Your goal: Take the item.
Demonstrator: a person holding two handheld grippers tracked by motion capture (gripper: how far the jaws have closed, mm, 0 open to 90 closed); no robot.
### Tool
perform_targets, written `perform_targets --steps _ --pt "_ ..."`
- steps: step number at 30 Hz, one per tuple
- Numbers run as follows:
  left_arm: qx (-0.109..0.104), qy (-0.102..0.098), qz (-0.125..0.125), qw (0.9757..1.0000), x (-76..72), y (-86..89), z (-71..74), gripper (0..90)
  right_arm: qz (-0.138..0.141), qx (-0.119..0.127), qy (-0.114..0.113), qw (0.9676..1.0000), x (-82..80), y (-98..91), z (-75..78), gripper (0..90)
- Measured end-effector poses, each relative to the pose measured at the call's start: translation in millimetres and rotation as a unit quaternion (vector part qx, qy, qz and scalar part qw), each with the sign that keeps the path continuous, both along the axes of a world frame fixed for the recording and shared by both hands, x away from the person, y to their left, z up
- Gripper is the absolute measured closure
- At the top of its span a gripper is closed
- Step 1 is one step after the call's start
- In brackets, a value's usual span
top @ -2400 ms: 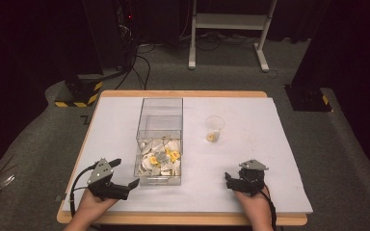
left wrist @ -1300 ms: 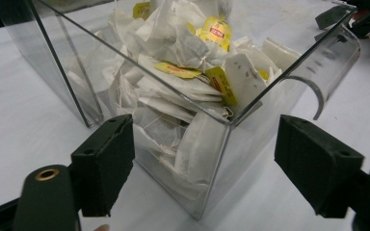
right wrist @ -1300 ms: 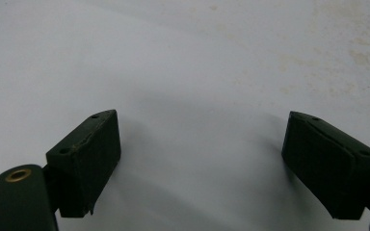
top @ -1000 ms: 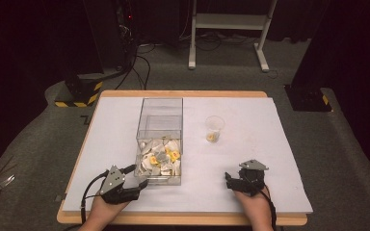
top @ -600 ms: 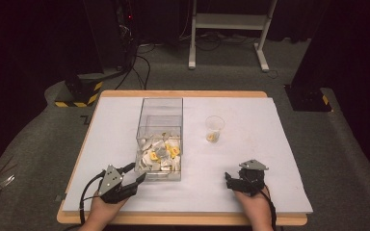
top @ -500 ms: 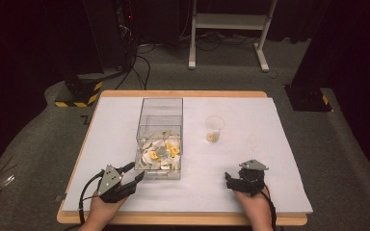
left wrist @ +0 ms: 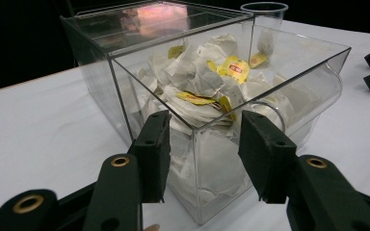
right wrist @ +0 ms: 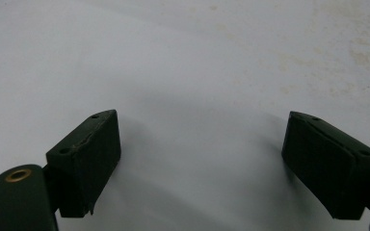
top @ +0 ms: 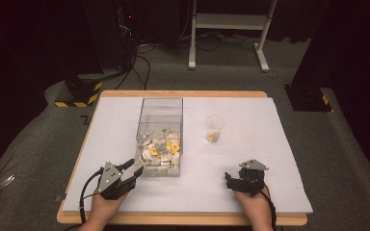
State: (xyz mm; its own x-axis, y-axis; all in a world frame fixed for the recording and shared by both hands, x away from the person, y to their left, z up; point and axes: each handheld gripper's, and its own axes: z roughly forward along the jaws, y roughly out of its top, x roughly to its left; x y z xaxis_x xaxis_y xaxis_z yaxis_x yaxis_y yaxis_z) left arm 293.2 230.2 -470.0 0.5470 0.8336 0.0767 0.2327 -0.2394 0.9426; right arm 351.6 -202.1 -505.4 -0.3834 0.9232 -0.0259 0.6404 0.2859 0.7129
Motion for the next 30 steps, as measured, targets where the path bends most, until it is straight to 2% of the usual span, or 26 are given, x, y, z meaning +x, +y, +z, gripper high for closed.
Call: perform_targets --steps 8,18,22,27,30 --pt "0.002 -0.001 0.013 0.9999 3.1 0.0 -1.0 58.9 0.000 0.001 0.001 1.0000 0.0 -0.1 0.1 13.6" --pt "0.021 -0.002 0.024 0.9995 9.1 -2.9 -1.8 59.1 0.000 0.002 0.002 1.0000 0.0 -0.1 0.2 13.6" --pt "0.026 0.003 0.031 0.9992 12.8 -5.4 -1.5 46.9 0.000 0.002 0.002 1.0000 0.0 -0.1 0.2 13.6" --pt "0.016 0.023 0.050 0.9983 21.5 -5.6 -0.7 23.7 0.000 0.001 0.002 1.0000 0.0 -0.1 0.2 13.6" --pt "0.013 0.029 0.050 0.9982 25.2 -5.1 -0.9 16.2 0.000 0.002 0.002 1.0000 0.0 -0.1 0.2 13.6"
